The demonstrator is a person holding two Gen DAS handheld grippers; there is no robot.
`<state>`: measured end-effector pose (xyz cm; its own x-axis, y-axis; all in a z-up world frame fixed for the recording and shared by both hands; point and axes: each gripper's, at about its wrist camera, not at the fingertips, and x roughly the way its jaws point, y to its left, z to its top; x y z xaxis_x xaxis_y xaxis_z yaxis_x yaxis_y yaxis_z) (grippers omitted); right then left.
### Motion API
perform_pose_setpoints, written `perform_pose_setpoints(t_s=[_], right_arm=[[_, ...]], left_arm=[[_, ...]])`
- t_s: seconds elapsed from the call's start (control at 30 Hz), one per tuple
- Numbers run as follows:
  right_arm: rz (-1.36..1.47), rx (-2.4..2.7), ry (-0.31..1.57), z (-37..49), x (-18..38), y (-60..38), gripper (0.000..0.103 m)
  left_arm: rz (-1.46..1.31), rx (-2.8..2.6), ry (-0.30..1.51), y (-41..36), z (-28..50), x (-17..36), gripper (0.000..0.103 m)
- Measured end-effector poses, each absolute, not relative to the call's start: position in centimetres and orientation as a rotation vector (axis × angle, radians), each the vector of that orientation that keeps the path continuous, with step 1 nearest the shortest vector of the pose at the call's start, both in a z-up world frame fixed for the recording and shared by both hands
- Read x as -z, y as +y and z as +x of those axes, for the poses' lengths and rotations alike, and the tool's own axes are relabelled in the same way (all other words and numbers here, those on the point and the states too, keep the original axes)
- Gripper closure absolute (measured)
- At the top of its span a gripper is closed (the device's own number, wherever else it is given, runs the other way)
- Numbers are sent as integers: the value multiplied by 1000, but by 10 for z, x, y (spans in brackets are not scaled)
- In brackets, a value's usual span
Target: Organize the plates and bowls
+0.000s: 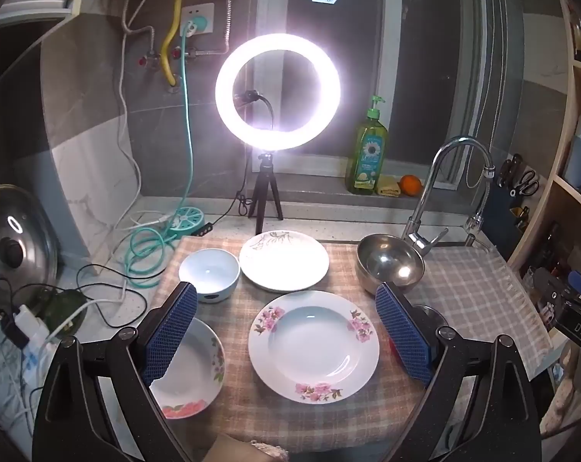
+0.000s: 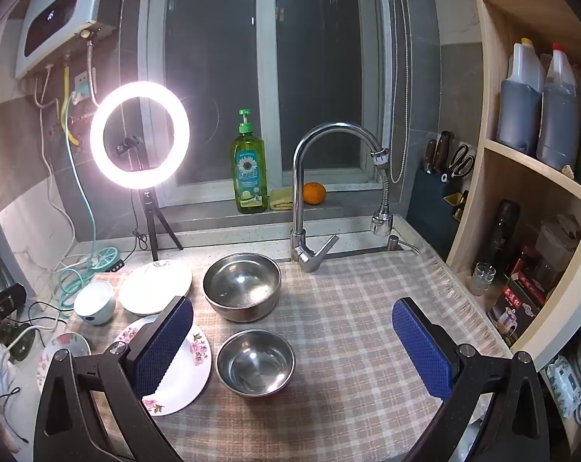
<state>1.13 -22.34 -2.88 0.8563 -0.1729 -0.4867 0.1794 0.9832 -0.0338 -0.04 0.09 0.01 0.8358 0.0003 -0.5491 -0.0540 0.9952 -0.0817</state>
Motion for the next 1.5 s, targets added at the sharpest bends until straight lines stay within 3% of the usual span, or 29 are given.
perform_pose_setpoints(t_s=[1.5], right_arm=[[24, 189, 511, 25, 34, -231, 1]], left_arm=[[-80, -18, 605, -9, 17, 5, 9]])
